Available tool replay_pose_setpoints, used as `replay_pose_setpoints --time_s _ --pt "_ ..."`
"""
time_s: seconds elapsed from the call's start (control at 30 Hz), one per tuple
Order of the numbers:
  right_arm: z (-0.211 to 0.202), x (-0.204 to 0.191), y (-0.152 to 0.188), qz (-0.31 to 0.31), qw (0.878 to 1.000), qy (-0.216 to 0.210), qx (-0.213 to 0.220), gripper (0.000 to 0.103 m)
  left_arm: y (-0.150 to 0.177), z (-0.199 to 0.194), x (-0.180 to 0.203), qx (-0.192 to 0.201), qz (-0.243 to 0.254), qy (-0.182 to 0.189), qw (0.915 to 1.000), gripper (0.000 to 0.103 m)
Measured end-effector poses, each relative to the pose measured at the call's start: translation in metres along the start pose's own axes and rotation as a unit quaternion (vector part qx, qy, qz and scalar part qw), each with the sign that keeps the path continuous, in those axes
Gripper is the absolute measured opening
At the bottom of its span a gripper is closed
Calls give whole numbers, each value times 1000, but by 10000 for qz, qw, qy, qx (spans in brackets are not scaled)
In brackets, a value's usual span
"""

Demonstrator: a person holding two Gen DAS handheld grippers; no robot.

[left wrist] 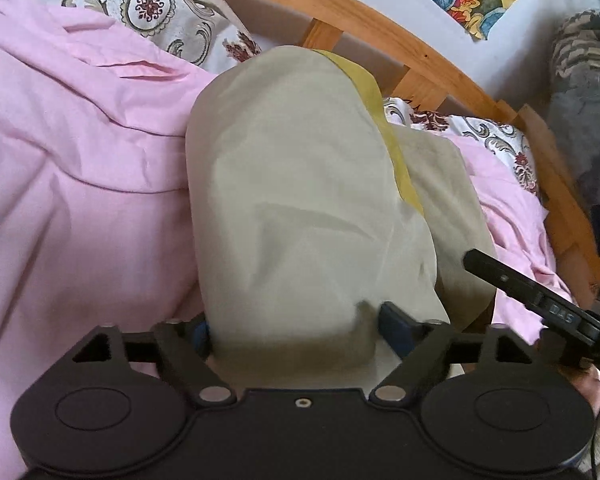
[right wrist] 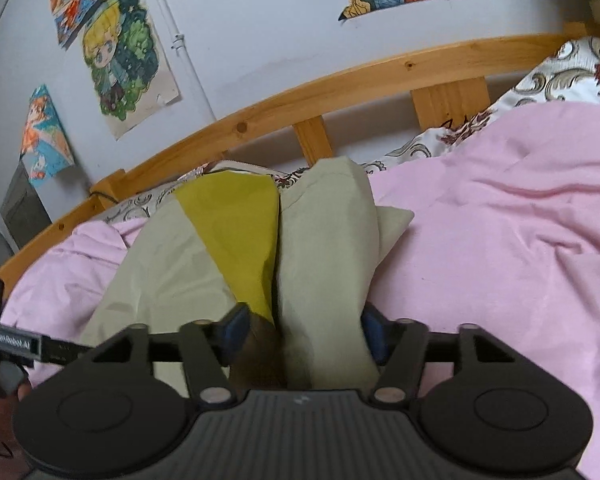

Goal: Fold large clothes

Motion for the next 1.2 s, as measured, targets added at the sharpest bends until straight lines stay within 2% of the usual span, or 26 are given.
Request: replay_pose_setpoints --time_s 0.07,0.13,0.2,0.27,0.37,0.5,0.73,1.0,1.2 --pt "-7 1 3 -32 10000 73 29 83 3 0 2 59 -43 -153 9999 92" --pt "-15 2 3 -74 9998 163 56 88 7 -1 5 116 -96 -289 9995 98" --pt "-23 1 4 -152 9995 256 79 91 11 -5 8 205 -117 -470 9986 98" --pt "-30 0 4 -188 9992 327 124 99 14 -12 12 345 -168 -640 9972 100" --pt "-49 -3 3 -216 9985 413 294 102 19 -29 25 640 -237 -796 9945 102" --pt "-75 -13 -1 -285 9971 433 550 103 25 -51 48 920 66 -809 9924 102" --pt "-133 -39 -11 -548 9908 376 1176 103 35 -100 93 1495 551 -895 9832 102" --pt "-205 -65 -15 -674 9802 392 1820 103 53 -154 127 1874 843 -979 9737 102" --pt "-256 -81 -2 -790 9725 500 2133 103 80 -190 141 2053 958 -1093 9678 102"
Point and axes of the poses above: each gripper's, at about its wrist camera, not at the fingertips, and z roughly the way its jaws point, x to its right, y to its underside, the point moved 9 cm from there along z, roughly the way its jaws point, and after that the axes turned 6 degrees about y, right-handed, at the moved point
